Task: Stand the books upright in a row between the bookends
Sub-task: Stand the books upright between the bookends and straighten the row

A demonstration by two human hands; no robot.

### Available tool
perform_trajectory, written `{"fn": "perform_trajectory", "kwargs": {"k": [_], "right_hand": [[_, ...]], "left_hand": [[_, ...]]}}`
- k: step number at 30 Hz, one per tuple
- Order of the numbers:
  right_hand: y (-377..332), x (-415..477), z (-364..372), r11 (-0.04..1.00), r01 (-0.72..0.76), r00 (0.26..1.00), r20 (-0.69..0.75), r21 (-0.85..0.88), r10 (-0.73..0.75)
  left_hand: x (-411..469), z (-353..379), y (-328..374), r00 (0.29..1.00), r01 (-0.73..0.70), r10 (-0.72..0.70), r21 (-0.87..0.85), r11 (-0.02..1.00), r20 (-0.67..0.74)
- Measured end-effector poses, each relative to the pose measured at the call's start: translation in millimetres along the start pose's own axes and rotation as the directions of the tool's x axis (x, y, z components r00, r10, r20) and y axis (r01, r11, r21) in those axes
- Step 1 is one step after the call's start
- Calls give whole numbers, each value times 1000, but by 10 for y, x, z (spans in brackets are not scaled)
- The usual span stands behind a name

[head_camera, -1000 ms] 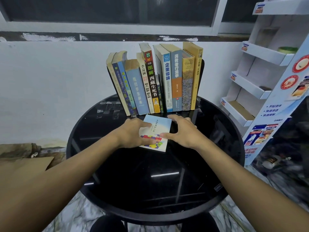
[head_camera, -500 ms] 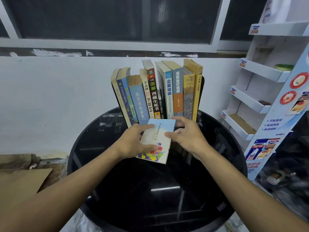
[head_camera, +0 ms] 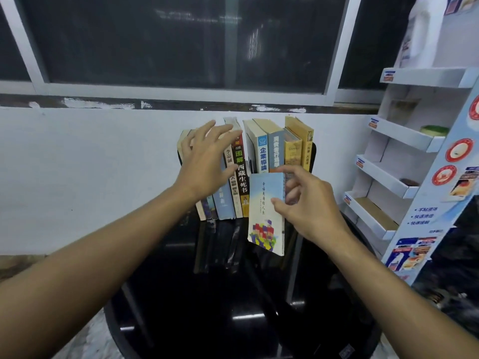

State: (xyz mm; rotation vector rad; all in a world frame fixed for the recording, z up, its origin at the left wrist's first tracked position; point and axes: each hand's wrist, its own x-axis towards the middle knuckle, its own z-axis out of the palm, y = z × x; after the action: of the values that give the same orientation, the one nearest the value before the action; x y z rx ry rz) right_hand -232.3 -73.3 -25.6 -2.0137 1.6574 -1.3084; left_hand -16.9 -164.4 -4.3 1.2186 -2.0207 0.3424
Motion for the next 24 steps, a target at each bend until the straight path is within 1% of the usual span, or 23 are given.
{"fn": "perform_trajectory", "kwargs": {"k": [3,7,11,13,17,24], "right_hand": [[-56,46,-21,998,36,999,-1,-58,-36],[-119,127,-25,986,101,995,20,-132,-99],[-171,227,4,965,170,985,24,-202,-168],[-202,280,20,959,185,982,21,-215,-185],[-238,381,70,950,214,976,16,-228,-216],[-278,517,146,921,228,971,7,-316,-238]], "left_hand": [[200,23,-21,998,-2,-5,88,996,70],[313,94,-19,993,21,-36,128,992,116],[305,162,-4,996,37,-43,75,997,82],[287,208,-27,998,20,-24,77,997,58],[294,270,-84,999,33,-34,46,998,29],[259,331,-100,999,36,-34,69,997,-28]]}}
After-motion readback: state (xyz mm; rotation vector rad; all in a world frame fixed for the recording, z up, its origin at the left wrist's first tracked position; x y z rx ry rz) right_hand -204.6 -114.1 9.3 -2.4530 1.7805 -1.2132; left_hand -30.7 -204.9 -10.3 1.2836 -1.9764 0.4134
